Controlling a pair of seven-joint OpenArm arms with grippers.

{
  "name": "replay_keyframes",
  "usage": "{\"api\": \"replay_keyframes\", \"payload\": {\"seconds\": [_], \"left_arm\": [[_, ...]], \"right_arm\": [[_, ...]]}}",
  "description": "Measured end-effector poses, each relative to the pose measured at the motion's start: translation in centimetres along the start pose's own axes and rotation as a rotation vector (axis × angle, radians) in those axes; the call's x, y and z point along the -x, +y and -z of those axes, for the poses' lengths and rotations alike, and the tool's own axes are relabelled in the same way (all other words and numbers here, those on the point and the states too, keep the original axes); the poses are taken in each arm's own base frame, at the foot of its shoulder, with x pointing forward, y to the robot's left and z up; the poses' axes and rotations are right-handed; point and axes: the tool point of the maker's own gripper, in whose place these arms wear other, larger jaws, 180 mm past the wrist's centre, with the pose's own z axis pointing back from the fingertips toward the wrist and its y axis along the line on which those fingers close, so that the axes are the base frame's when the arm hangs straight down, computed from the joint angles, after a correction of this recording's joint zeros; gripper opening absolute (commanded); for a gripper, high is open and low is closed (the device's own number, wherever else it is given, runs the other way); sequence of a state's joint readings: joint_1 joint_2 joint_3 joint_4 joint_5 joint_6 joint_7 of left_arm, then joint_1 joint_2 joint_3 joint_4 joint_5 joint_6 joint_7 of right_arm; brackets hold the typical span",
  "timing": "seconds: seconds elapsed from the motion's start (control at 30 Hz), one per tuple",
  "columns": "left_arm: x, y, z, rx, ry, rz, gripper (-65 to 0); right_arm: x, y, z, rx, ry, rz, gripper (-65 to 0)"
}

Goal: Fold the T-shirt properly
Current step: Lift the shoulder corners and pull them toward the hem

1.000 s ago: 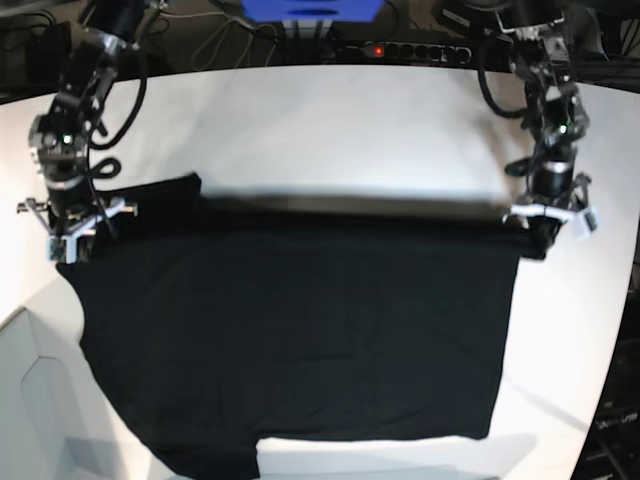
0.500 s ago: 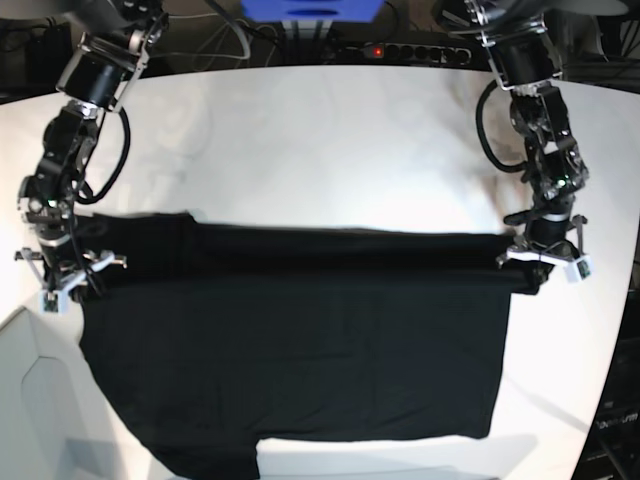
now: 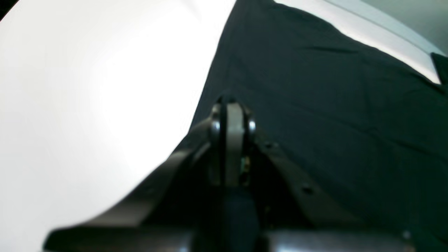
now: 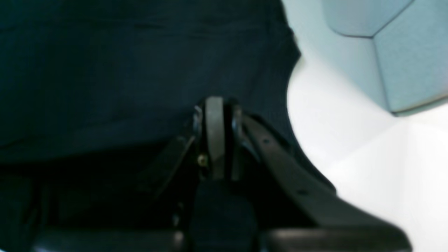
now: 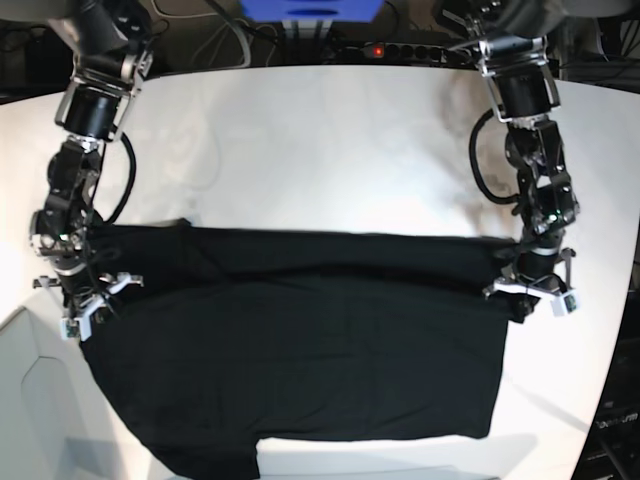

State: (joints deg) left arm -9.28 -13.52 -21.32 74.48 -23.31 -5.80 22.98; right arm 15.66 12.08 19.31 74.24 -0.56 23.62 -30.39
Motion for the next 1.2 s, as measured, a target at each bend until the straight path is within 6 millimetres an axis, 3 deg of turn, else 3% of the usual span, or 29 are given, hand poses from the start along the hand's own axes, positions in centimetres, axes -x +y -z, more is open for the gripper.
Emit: {"api": "replay_keyframes", "payload": {"seconds": [0.2,0.73,0.83,0.97,1.03,1.2], "left_arm": [[0.5,0.3,0.3,-0.007,0.019,-0.010,-65.0],[-1.1,-0.4,0.8,0.005,-0.011,-0.014,-64.8],[-0.5,0.0,1.1,-0.007,0.006,-0.022,-57.8],[0.4,0.6,1.5,-0.022,0.030,-0.035,-35.2],[0.6,0.6,1.5,-0.023,0.034,-0.036,-27.1],[0.4,0.5,1.5,-0.020,0.027,-0.039,-23.7]], "right_arm": [[-0.6,0.1,1.3,-0.013,0.012,0.020,-65.0],[-1.3,0.1,1.4,-0.013,0.001,0.022,-65.0],[-1.3,0.1,1.4,-0.013,0.003,0.022,-62.1],[-1.2,0.1,1.4,-0.013,0.006,0.022,-48.9],[-1.2,0.1,1.4,-0.012,0.006,0.022,-42.3],[-1.3,0.0,1.4,-0.012,0.005,0.021,-34.5]]}}
